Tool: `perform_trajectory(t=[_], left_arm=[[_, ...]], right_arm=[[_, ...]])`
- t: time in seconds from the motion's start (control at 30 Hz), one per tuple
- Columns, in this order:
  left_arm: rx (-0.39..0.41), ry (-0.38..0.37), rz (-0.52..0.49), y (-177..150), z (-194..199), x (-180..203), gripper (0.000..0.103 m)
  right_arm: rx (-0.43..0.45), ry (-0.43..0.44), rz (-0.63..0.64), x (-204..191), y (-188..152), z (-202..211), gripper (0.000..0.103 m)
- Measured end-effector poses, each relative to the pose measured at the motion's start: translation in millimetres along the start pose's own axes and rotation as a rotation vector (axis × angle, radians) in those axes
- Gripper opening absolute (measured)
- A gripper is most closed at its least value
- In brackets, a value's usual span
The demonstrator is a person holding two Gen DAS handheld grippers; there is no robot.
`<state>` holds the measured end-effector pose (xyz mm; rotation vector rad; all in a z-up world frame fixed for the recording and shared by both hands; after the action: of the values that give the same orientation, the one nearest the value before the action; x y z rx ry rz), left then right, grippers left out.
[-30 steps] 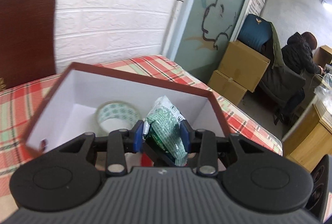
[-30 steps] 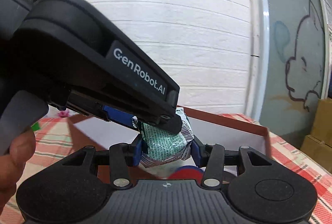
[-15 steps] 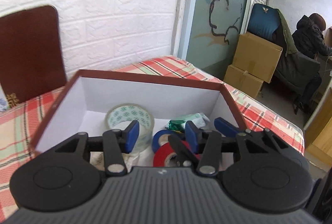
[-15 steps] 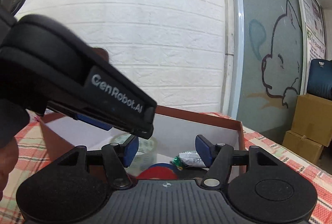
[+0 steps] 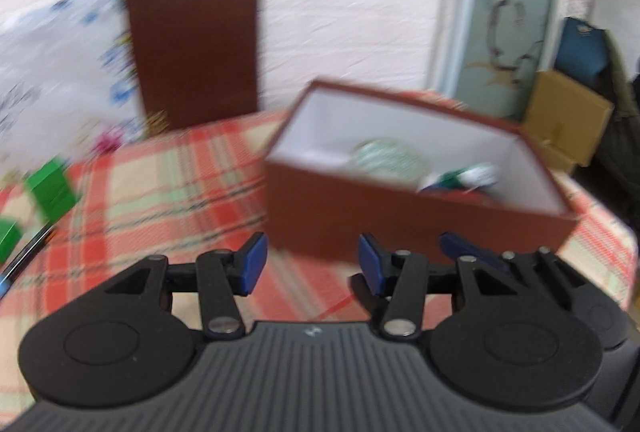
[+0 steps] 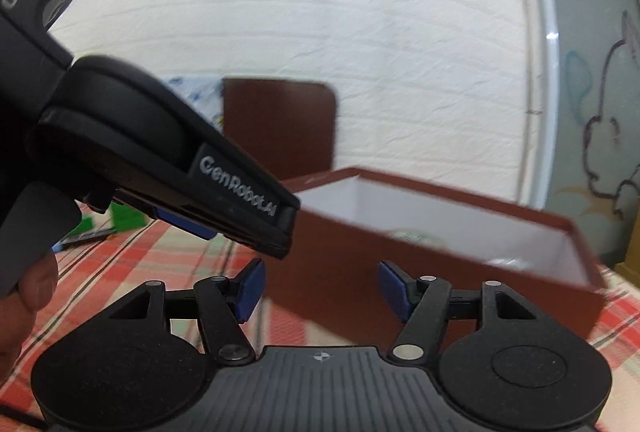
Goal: Organize objects
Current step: 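Move the right gripper back to the blue-capped black marker, then grasp the blue-capped marker with the right gripper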
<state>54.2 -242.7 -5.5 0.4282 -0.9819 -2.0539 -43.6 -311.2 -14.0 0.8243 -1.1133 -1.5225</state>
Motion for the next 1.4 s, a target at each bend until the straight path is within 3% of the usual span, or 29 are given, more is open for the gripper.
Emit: perform_trajectory(t=[0.27,0.47,0.77,0.97,1.07,1.17,1.4], left_arm=[[-0.081,0.169,0.109,-42.5,-4.7,-80.5,0.054],[-0.115,0.242,0.186,-65.6,-1.6,-128.8,0.054],[-0.110,0.335,0.301,-93.9,20.2,-198.9,0.056],[-0.059,0.481,0.419,-124.0,46.7,-271.6,0.059],[0.006,0.497,0.462,-138.4,60.7,-295.8,0.059],[0.077,0.455,0.489,-145.4,68.2,-301.7,0.061],[0.111,0.426,0.475,-143.4,64.7,-299.2,0.070]], right_arm=[[-0.115,0.121,0.030,-42.4,-6.8,-23.4,0.062],[-0.181,0.192,0.083,-86.9,-15.4,-32.0,0.062],[-0.235,0.318,0.197,-155.6,-19.4,-57.4,0.062],[-0.270,0.427,0.191,-211.3,-8.0,-80.3,0.062],[-0.270,0.456,0.142,-237.8,5.1,-96.1,0.068],[-0.288,0.457,0.091,-263.2,16.1,-117.0,0.070],[-0.349,0.383,-0.003,-288.9,26.0,-167.0,0.072]])
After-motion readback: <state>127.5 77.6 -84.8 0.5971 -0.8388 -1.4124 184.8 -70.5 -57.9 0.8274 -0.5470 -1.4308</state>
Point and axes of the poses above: each gripper's, at about its wrist camera, not at the fingertips, and z roughly against the way its jaws point, x to its right, y to its top, the point moved 5 cm from there along -z, roughly the way its jaws point, and after that the axes turned 5 degrees about -x, right-handed, at the moved point
